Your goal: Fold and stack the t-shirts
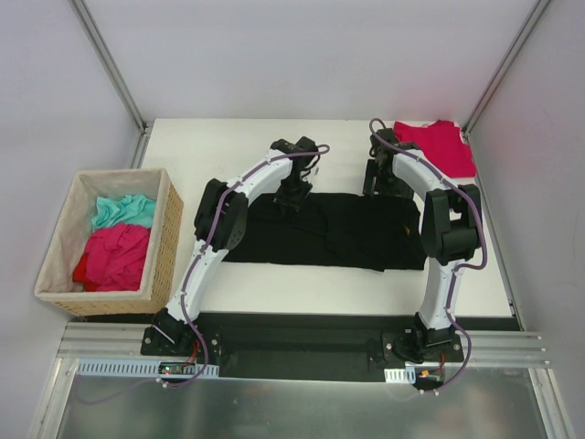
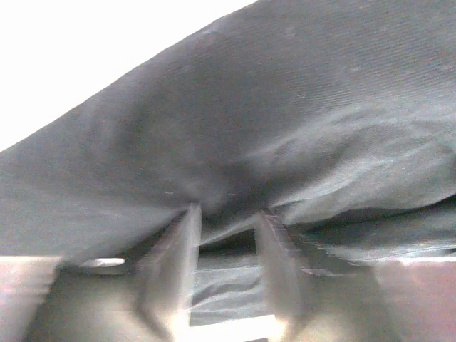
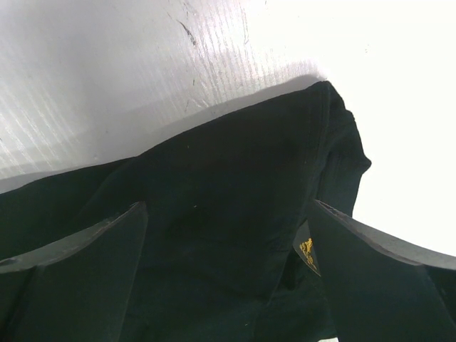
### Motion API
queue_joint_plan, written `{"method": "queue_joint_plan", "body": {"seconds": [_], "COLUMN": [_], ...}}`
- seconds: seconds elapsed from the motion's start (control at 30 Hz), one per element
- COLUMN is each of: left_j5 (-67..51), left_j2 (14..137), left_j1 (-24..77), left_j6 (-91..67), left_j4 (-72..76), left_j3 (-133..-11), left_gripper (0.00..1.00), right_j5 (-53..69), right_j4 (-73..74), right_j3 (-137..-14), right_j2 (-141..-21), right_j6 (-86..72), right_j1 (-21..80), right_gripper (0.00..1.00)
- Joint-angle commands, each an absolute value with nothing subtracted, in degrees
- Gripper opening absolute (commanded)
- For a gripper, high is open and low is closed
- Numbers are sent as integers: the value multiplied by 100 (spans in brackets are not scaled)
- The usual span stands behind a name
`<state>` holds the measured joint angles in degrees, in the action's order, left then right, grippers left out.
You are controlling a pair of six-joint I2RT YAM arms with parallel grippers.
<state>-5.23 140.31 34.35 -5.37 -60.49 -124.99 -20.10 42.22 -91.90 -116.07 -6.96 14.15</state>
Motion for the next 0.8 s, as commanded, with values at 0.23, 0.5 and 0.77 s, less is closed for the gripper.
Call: {"method": "queue_joint_plan", "body": {"seconds": [0.23, 0.5, 0.77], "left_j5": [-457, -352, -334], "left_j2": [13808, 13421, 12903], "left_j1": [3366, 3366, 3410], "left_j6": [-545, -580, -633], "left_j4": [-6196, -6196, -6161], "left_j3": [-12481, -12323, -11690], "left_gripper": [21, 7, 0], "right_j5": [-2057, -2057, -2057], "right_j4": [4280, 4289, 4298], "right_j3": [-9202, -9211, -9185], "right_j2": [-11355, -11364, -11391], "right_j6": [-694, -686, -659], "right_j1": [1477, 1485, 1520], "right_gripper": [99, 99, 99]}}
